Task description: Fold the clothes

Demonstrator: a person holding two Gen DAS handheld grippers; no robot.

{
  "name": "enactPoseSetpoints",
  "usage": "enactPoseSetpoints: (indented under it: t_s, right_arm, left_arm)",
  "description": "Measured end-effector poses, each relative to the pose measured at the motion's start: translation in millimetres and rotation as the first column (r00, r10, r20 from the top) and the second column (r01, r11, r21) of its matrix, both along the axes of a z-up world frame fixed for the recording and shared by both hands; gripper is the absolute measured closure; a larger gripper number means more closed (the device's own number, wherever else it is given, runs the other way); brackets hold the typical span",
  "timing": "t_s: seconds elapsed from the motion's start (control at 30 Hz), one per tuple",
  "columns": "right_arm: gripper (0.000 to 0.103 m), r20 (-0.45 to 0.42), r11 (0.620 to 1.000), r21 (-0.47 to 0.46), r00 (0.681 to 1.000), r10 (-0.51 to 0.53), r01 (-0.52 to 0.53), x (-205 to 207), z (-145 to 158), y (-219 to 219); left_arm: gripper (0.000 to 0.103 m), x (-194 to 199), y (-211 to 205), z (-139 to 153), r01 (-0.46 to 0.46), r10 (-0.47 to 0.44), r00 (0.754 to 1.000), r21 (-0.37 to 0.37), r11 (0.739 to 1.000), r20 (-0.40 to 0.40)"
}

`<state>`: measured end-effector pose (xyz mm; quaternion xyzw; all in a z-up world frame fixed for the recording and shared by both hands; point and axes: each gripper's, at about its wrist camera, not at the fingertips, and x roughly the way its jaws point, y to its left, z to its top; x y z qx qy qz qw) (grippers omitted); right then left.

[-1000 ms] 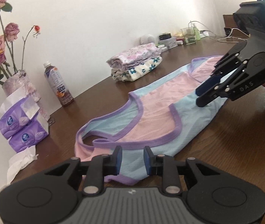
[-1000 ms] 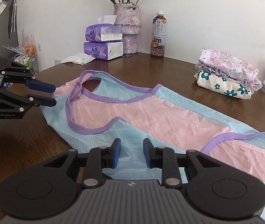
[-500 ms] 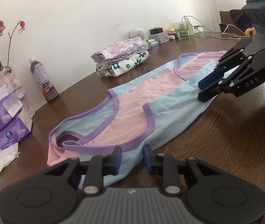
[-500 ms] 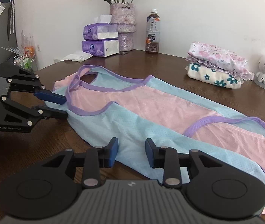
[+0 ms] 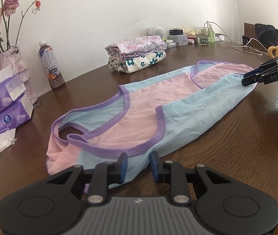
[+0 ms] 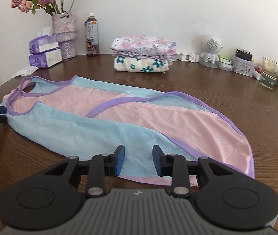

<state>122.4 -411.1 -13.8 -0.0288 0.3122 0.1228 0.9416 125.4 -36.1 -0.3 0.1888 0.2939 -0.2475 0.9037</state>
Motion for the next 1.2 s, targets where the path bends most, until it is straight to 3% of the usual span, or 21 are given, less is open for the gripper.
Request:
enactPoseSetpoints:
  t_s: [0.3, 0.53, 0.6, 0.63, 0.7, 0.77, 0.8, 0.87, 1.0, 1.07, 1.2]
  right_arm:
    - [0.071, -0.008, 0.993, -0.007, 0.993, -0.120, 0.120, -8.5, -3.7, -60.4]
    - [0.069, -0.002, 0.993, -0.020, 0.993, -0.117, 0.117, -13.1, -1.3, -63.1]
    - [0.068, 0.014, 0.996, -0.037, 0.997, -0.079, 0.080, -8.1, 7.5, -54.0]
    - [0.066, 0.022, 0.997, -0.045, 0.998, -0.060, 0.061, -5.6, 11.9, -49.4]
    - [0.062, 0.037, 0.998, -0.062, 0.999, -0.022, 0.024, -0.6, 20.7, -40.3]
    - [0.049, 0.052, 0.997, -0.080, 0.998, 0.017, -0.013, 4.3, 29.6, -31.2]
    - [0.040, 0.059, 0.996, -0.089, 0.998, 0.036, -0.031, 6.8, 34.0, -26.6]
    - [0.031, 0.073, 0.992, -0.107, 0.994, 0.075, -0.067, 11.8, 42.8, -17.5]
    - [0.030, 0.098, 0.980, -0.145, 0.983, 0.153, -0.138, 21.7, 60.4, 0.8]
    - [0.030, 0.077, 0.970, -0.183, 0.982, 0.174, -0.158, 46.0, 65.6, 7.8]
    - [0.031, 0.004, 0.961, -0.216, 0.984, 0.177, -0.172, 111.5, 62.3, 9.2]
  left_arm:
    - [0.079, -1.9, -4.8, 0.4, -0.034, 0.034, 0.999, 0.011, 0.999, 0.002]
    - [0.078, -3.2, -4.3, -0.6, -0.060, 0.060, 0.998, 0.000, 0.998, 0.010]
    - [0.065, -6.9, -5.9, -1.1, -0.087, 0.087, 0.996, 0.009, 0.996, 0.029]
    - [0.054, -10.2, -6.6, 0.3, -0.099, 0.098, 0.994, 0.009, 0.995, 0.039]
    - [0.043, -17.0, -6.7, 9.6, -0.086, 0.088, 0.994, -0.029, 0.996, 0.062]
    - [0.026, -19.1, -9.6, 24.5, -0.047, 0.052, 0.995, -0.062, 0.997, 0.084]
    - [0.022, -17.7, -12.9, 32.5, -0.030, 0.037, 0.994, -0.067, 0.997, 0.103]
    - [0.015, -8.5, -24.8, 50.5, 0.008, 0.001, 0.990, -0.063, 0.998, 0.140]
    - [0.014, 39.7, -50.8, 73.5, 0.075, -0.070, 0.991, -0.042, 0.996, 0.112]
    - [0.014, 74.0, -63.2, 78.0, 0.086, -0.084, 0.994, -0.023, 0.996, 0.071]
    - [0.014, 134.1, -83.7, 69.7, 0.061, -0.065, 0.995, 0.050, 0.997, 0.076]
